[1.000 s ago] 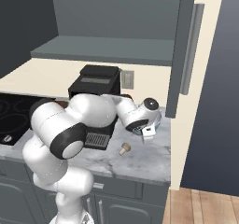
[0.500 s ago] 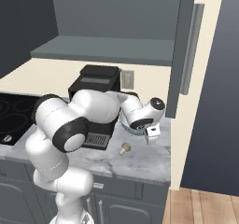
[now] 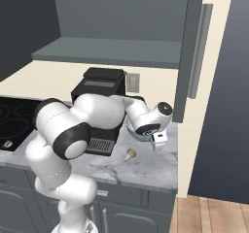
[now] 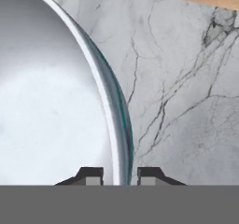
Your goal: Pick both bowls and place them on the counter. Then place the avocado in one bowl and place the mushroom in the other bowl.
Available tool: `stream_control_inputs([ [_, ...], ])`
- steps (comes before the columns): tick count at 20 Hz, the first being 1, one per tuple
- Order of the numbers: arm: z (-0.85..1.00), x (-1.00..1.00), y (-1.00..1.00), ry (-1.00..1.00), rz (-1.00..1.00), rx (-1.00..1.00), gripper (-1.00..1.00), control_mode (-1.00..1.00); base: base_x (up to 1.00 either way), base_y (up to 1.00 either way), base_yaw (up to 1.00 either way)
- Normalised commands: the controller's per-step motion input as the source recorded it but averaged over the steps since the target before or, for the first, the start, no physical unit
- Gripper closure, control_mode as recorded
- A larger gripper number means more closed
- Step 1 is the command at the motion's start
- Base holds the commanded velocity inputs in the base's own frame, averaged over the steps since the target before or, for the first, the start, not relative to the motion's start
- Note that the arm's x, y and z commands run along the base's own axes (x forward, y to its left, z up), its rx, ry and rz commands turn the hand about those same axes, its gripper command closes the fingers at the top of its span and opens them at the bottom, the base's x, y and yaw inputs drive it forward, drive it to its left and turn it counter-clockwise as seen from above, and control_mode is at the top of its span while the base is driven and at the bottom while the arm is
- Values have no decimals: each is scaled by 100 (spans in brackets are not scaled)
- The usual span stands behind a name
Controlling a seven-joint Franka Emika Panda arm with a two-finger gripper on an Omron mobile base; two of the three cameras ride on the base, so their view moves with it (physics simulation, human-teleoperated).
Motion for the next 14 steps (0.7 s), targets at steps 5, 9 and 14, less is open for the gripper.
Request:
stream_control_inputs([
  [5, 18, 0, 10, -4, 0, 0, -100, -100, 0, 0, 0],
  [9, 25, -13, 12, -8, 1, -1, -100, -100, 0, 0, 0],
  [14, 14, -30, 25, -6, 0, 0, -100, -100, 0, 0, 0],
])
